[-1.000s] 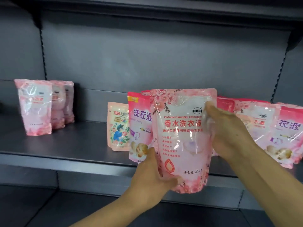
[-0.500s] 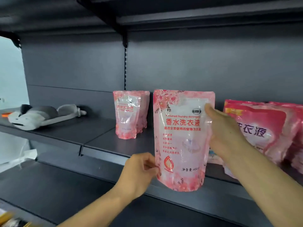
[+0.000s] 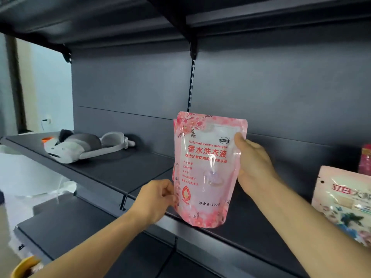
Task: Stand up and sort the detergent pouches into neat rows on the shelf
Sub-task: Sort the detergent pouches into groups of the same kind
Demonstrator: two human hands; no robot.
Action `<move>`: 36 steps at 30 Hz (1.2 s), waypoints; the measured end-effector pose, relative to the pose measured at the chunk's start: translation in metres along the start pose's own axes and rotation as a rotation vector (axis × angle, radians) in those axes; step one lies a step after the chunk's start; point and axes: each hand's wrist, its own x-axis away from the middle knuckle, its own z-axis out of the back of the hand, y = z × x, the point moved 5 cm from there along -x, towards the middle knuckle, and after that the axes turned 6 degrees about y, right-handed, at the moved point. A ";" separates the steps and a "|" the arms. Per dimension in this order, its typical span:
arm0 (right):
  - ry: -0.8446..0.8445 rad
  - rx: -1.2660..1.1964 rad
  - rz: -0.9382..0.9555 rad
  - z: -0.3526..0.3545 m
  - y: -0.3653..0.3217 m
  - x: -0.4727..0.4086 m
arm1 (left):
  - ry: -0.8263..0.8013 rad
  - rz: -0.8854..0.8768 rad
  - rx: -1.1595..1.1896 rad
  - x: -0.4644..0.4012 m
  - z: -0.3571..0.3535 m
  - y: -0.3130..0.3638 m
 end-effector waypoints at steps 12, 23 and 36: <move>0.037 0.027 -0.011 -0.063 0.053 -0.044 | 0.013 -0.011 -0.078 -0.071 0.020 -0.060; 0.143 0.125 0.106 -0.083 0.069 -0.048 | -0.164 -0.111 0.096 -0.106 0.021 -0.082; 0.328 0.521 0.169 -0.066 0.098 -0.015 | -0.291 -0.156 0.170 -0.078 0.003 -0.067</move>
